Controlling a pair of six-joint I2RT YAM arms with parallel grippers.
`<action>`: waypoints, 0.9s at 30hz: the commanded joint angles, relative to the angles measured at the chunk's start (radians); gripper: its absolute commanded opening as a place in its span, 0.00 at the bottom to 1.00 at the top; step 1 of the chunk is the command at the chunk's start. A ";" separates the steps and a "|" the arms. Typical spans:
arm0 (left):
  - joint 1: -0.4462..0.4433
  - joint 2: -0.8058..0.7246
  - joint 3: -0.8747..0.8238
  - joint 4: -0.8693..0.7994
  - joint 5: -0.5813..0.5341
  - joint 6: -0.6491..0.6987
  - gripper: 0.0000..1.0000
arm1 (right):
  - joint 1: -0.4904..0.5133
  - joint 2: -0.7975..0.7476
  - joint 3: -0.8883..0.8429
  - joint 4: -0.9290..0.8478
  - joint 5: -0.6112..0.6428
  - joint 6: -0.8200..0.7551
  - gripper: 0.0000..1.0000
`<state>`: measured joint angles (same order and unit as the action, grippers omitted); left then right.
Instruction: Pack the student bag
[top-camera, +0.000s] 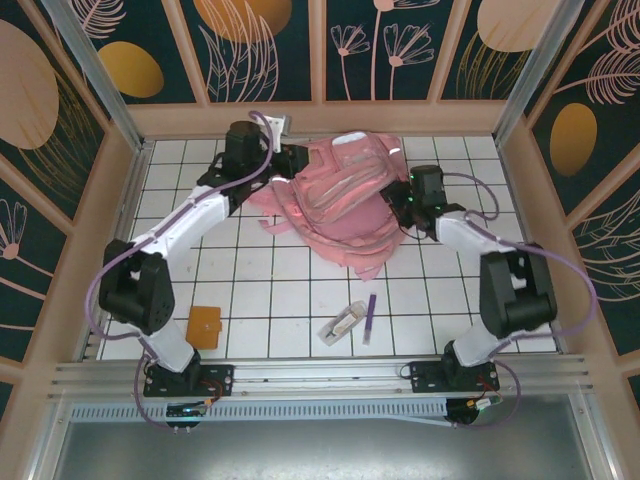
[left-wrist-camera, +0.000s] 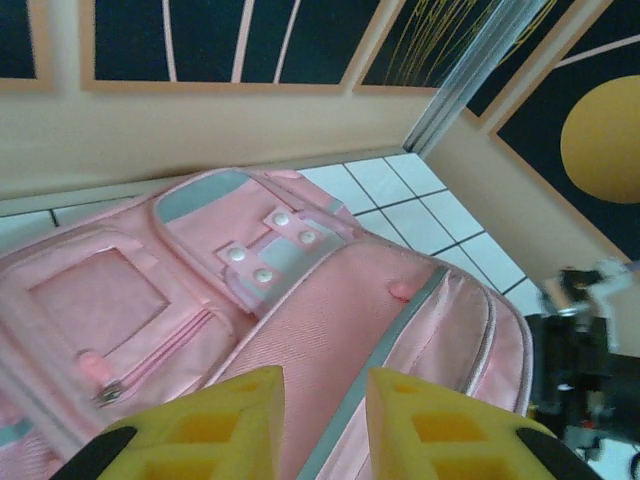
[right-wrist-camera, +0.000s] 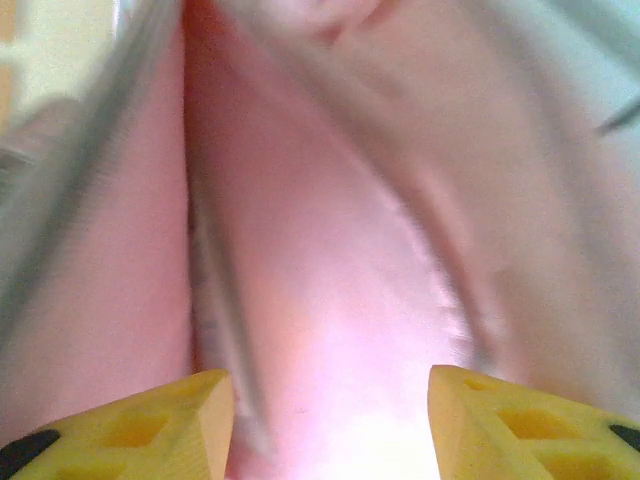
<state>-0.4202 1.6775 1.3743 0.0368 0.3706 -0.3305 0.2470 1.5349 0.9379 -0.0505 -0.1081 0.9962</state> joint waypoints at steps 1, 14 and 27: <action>-0.012 -0.060 -0.044 -0.092 0.024 0.056 0.30 | -0.047 -0.126 -0.057 -0.161 0.307 -0.084 0.55; 0.062 -0.441 -0.508 -0.603 -0.428 -0.417 0.82 | 0.081 -0.109 0.015 0.516 0.091 -1.368 0.99; 0.255 -0.443 -0.739 -0.851 -0.308 -0.687 0.99 | 0.355 0.099 -0.050 1.148 0.455 -1.498 0.99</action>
<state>-0.1890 1.2179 0.6727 -0.7429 -0.0154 -0.9203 0.5880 1.6283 0.8993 0.8665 0.2470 -0.4564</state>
